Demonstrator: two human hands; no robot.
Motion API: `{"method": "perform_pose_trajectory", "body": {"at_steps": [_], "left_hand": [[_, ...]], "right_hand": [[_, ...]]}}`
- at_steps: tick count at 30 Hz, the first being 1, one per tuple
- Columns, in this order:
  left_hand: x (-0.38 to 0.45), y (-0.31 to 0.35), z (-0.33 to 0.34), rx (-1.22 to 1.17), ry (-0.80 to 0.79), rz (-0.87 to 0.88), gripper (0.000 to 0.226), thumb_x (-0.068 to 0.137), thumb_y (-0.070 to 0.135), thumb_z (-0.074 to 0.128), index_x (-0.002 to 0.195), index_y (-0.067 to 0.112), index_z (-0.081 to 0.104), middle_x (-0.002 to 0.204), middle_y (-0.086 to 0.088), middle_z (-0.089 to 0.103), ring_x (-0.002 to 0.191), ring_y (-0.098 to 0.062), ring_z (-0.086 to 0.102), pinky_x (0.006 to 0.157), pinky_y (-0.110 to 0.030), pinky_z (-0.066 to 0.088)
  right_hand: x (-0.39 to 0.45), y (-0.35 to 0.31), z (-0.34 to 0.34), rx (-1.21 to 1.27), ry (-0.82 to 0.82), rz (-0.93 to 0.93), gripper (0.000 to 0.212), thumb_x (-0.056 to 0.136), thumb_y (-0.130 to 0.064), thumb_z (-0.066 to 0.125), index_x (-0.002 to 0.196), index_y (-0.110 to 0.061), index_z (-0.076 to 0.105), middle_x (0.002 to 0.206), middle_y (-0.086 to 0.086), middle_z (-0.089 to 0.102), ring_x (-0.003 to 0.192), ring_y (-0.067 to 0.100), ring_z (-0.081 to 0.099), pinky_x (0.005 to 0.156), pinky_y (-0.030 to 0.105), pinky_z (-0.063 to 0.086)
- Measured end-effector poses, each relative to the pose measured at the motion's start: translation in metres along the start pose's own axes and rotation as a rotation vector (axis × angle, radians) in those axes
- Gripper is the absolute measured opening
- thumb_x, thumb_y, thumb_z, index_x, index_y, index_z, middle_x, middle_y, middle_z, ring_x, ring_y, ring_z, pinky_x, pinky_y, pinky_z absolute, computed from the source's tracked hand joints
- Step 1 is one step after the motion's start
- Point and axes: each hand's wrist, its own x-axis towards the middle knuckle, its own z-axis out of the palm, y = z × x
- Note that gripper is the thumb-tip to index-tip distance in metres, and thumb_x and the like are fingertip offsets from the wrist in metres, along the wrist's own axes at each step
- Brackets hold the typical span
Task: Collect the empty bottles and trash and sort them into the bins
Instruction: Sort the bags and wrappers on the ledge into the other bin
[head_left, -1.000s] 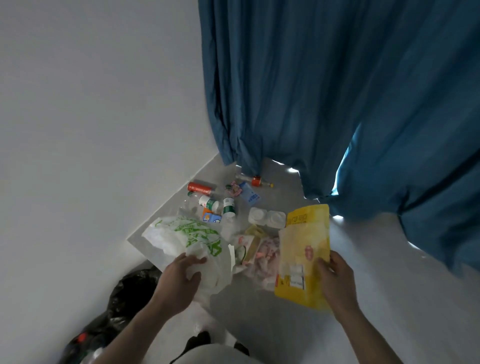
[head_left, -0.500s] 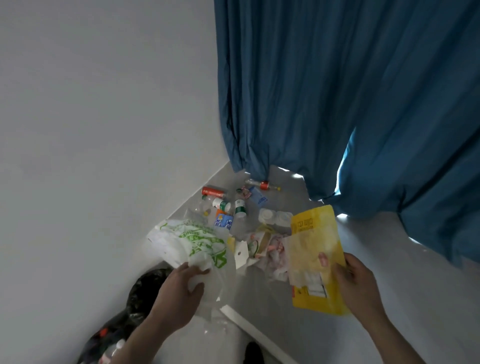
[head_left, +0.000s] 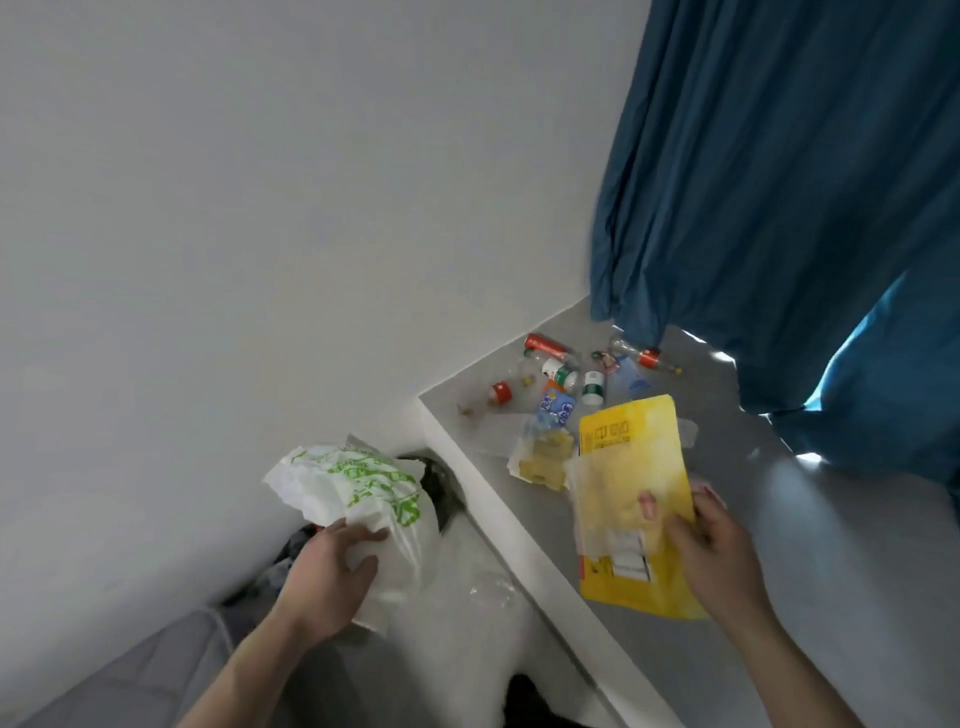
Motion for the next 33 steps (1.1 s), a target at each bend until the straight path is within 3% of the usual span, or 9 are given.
{"method": "perform_pose_trajectory", "body": {"at_steps": [2, 6, 10, 14, 20, 22, 24, 26, 33], "left_hand": [[-0.005, -0.017, -0.009, 0.015, 0.012, -0.049, 0.034, 0.089, 0.015, 0.068, 0.114, 0.037, 0.072, 0.110, 0.012, 0.059, 0.107, -0.023, 0.063, 0.084, -0.026, 0.042], [-0.008, -0.036, -0.021, -0.014, 0.062, -0.163, 0.035, 0.088, 0.011, 0.068, 0.115, 0.032, 0.074, 0.109, 0.006, 0.058, 0.101, -0.025, 0.063, 0.081, -0.027, 0.041], [-0.002, -0.048, -0.023, -0.005, 0.072, -0.238, 0.035, 0.088, 0.012, 0.068, 0.115, 0.033, 0.074, 0.113, 0.005, 0.060, 0.104, -0.023, 0.062, 0.083, -0.028, 0.042], [0.011, -0.055, -0.023, 0.000, 0.052, -0.285, 0.036, 0.088, 0.013, 0.066, 0.118, 0.032, 0.073, 0.118, 0.005, 0.060, 0.105, -0.022, 0.060, 0.088, -0.030, 0.046], [0.058, -0.067, -0.025, -0.036, -0.097, -0.281, 0.036, 0.086, 0.017, 0.063, 0.101, 0.049, 0.066, 0.117, 0.012, 0.058, 0.111, -0.018, 0.060, 0.093, -0.027, 0.045], [0.082, -0.082, -0.023, -0.009, -0.198, -0.295, 0.033, 0.082, 0.022, 0.060, 0.092, 0.053, 0.062, 0.126, 0.009, 0.059, 0.117, -0.019, 0.059, 0.098, -0.027, 0.045], [0.111, -0.099, -0.021, 0.033, -0.288, -0.292, 0.030, 0.079, 0.026, 0.056, 0.091, 0.053, 0.062, 0.137, 0.006, 0.058, 0.125, -0.020, 0.056, 0.104, -0.027, 0.043], [0.140, -0.114, -0.021, 0.063, -0.364, -0.264, 0.029, 0.083, 0.024, 0.057, 0.094, 0.050, 0.061, 0.135, 0.009, 0.057, 0.126, -0.019, 0.056, 0.105, -0.026, 0.042], [0.240, -0.171, 0.009, 0.112, -0.564, -0.217, 0.039, 0.086, 0.024, 0.049, 0.116, 0.039, 0.068, 0.133, 0.013, 0.055, 0.130, -0.016, 0.050, 0.108, -0.034, 0.043]], "right_hand": [[0.007, -0.002, 0.014, 0.015, -0.030, -0.016, 0.015, 0.094, -0.007, 0.066, 0.095, -0.020, 0.073, 0.085, -0.023, 0.071, 0.077, 0.003, 0.066, 0.064, 0.015, 0.047], [0.027, -0.011, 0.046, 0.038, -0.152, -0.017, 0.019, 0.094, -0.011, 0.067, 0.094, -0.028, 0.074, 0.088, -0.015, 0.076, 0.081, 0.007, 0.070, 0.068, 0.030, 0.050], [0.052, -0.018, 0.079, 0.000, -0.257, -0.064, 0.019, 0.094, -0.013, 0.067, 0.094, -0.030, 0.073, 0.083, 0.006, 0.073, 0.075, 0.037, 0.066, 0.062, 0.035, 0.046], [0.074, -0.032, 0.107, -0.039, -0.341, -0.053, 0.017, 0.096, -0.012, 0.062, 0.095, -0.026, 0.072, 0.079, 0.002, 0.074, 0.060, 0.028, 0.060, 0.057, 0.033, 0.044], [0.094, -0.057, 0.153, 0.006, -0.354, 0.011, 0.017, 0.087, -0.039, 0.069, 0.092, -0.022, 0.071, 0.081, 0.009, 0.072, 0.078, 0.038, 0.066, 0.066, 0.043, 0.053], [0.097, -0.060, 0.175, 0.021, -0.329, 0.063, 0.031, 0.078, -0.051, 0.070, 0.092, -0.023, 0.073, 0.085, 0.008, 0.074, 0.078, 0.030, 0.068, 0.071, 0.041, 0.053], [0.097, -0.065, 0.198, 0.019, -0.329, 0.118, 0.006, 0.088, -0.030, 0.071, 0.092, -0.029, 0.075, 0.089, -0.003, 0.077, 0.087, 0.022, 0.073, 0.079, 0.044, 0.056], [0.100, -0.065, 0.222, 0.005, -0.309, 0.186, 0.024, 0.094, -0.010, 0.067, 0.092, -0.032, 0.076, 0.091, -0.007, 0.078, 0.091, 0.026, 0.073, 0.084, 0.049, 0.056], [0.129, -0.072, 0.305, -0.003, -0.283, 0.313, 0.010, 0.091, -0.023, 0.074, 0.097, -0.031, 0.077, 0.093, -0.014, 0.077, 0.088, 0.004, 0.072, 0.079, 0.028, 0.057]]}}
